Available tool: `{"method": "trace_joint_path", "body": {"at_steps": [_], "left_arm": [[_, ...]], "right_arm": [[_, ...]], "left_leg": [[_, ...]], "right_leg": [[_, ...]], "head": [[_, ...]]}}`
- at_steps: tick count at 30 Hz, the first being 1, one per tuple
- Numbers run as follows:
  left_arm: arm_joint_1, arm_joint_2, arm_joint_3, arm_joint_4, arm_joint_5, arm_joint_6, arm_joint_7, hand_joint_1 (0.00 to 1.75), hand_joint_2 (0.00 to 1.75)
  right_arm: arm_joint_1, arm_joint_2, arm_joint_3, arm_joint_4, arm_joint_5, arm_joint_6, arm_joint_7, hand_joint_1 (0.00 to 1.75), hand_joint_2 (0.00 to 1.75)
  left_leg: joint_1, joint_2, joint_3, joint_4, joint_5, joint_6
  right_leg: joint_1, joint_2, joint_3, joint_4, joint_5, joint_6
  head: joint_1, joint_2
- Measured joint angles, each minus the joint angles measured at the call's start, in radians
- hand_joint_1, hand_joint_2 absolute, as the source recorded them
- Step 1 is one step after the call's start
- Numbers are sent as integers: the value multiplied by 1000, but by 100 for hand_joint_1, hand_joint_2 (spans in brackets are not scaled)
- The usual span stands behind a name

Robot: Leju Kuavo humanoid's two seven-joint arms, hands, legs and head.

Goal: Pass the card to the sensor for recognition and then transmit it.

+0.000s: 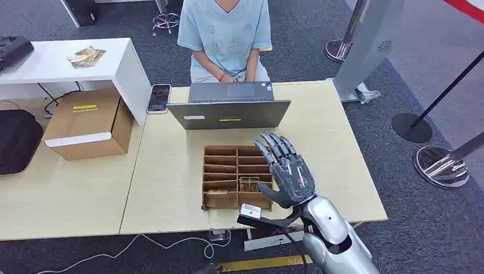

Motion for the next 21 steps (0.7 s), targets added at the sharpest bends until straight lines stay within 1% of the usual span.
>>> {"method": "trace_joint_path", "body": {"at_steps": [2, 4, 5, 11, 13, 17, 19, 20, 21], "left_arm": [[0, 0, 0, 0, 2, 0, 0, 0, 0], [0, 0, 0, 0, 5, 0, 0, 0, 0], [0, 0, 0, 0, 6, 0, 0, 0, 0], [0, 0, 0, 0, 13, 0, -2, 0, 0], [0, 0, 0, 0, 17, 0, -2, 0, 0], [0, 0, 0, 0, 23, 0, -3, 0, 0], [0, 0, 0, 0, 24, 0, -3, 0, 0], [0, 0, 0, 0, 24, 0, -3, 0, 0], [0, 0, 0, 0, 24, 0, -3, 0, 0]], "right_arm": [[-8, -1, 8, 0, -1, 5, 4, 3, 175], [-19, -4, 21, 5, -4, 10, 11, 17, 175], [-23, -6, 24, 7, -5, 10, 13, 21, 175], [-49, -8, 36, 17, -14, 10, 21, 21, 175], [-55, -9, 41, 18, -18, 11, 22, 26, 175], [-62, -9, 44, 23, -26, 22, 23, 31, 175], [-63, -9, 46, 25, -32, 26, 23, 40, 175], [-64, -9, 47, 25, -34, 27, 23, 40, 175], [-65, -9, 47, 26, -35, 28, 23, 49, 175]], "left_leg": [[0, 0, 0, 0, 0, 0], [0, 0, 0, 0, 0, 0], [0, 0, 0, 0, 0, 0], [0, 0, 0, 0, 0, 0], [0, 0, 0, 0, 0, 0], [0, 0, 0, 0, 0, 0], [0, 0, 0, 0, 0, 0], [0, 0, 0, 0, 0, 0], [0, 0, 0, 0, 0, 0]], "right_leg": [[0, 0, 0, 0, 0, 0], [0, 0, 0, 0, 0, 0], [0, 0, 0, 0, 0, 0], [0, 0, 0, 0, 0, 0], [0, 0, 0, 0, 0, 0], [0, 0, 0, 0, 0, 0], [0, 0, 0, 0, 0, 0], [0, 0, 0, 0, 0, 0], [0, 0, 0, 0, 0, 0]], "head": [[0, 0], [0, 0], [0, 0], [0, 0], [0, 0], [0, 0], [0, 0], [0, 0], [0, 0]]}}
